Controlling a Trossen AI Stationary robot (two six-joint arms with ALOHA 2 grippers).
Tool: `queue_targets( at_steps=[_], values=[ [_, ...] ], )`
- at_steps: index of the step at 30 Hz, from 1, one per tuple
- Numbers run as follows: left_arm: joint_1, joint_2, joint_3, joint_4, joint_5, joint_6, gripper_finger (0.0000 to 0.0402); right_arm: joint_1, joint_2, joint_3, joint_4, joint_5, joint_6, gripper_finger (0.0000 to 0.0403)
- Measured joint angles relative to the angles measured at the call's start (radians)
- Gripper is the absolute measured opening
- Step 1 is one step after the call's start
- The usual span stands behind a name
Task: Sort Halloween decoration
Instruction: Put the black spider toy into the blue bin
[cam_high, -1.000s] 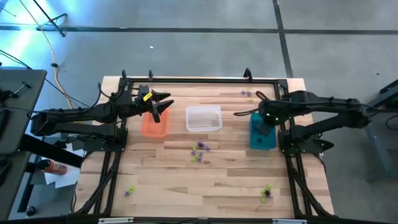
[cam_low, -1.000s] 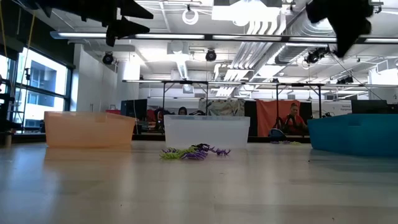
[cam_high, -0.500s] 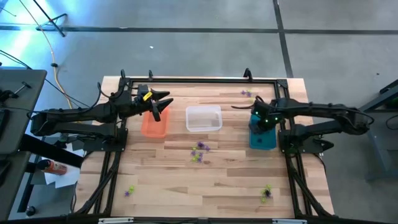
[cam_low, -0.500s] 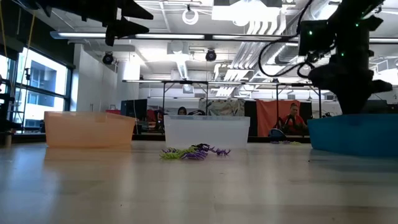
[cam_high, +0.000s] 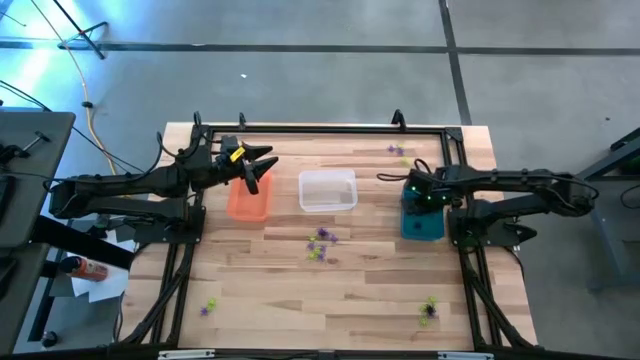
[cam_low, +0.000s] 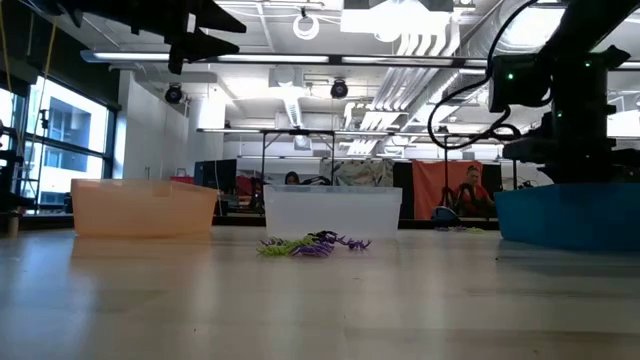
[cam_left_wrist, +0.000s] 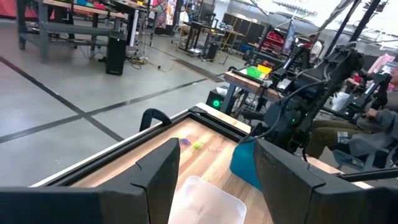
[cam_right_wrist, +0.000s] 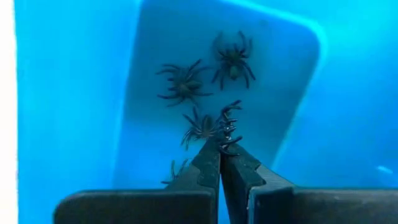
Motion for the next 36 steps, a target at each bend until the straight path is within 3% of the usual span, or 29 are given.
queue_targets(
  at_steps=[6,16,29,36],
  values=[
    [0.000,0.000,0.000,0.000,-0.003,0.000,0.0190,0.000,0.001,-0.011,0.017,0.058,0.050,0.0000],
    [0.000,0.000,0.000,-0.001,-0.003,0.000,0.0190,0.000,0.001,-0.011,0.025,0.046,0.066,0.0006],
    [0.000,0.000,0.001,-0.002,-0.003,0.000,0.0190,0.000,-0.001,0.004,0.001,0.061,0.088,0.0136],
    [0.000,0.000,0.001,-0.001,-0.003,0.024,0.0190,0.000,-0.043,0.115,-0.035,0.088,0.008,0.0169]
  ],
)
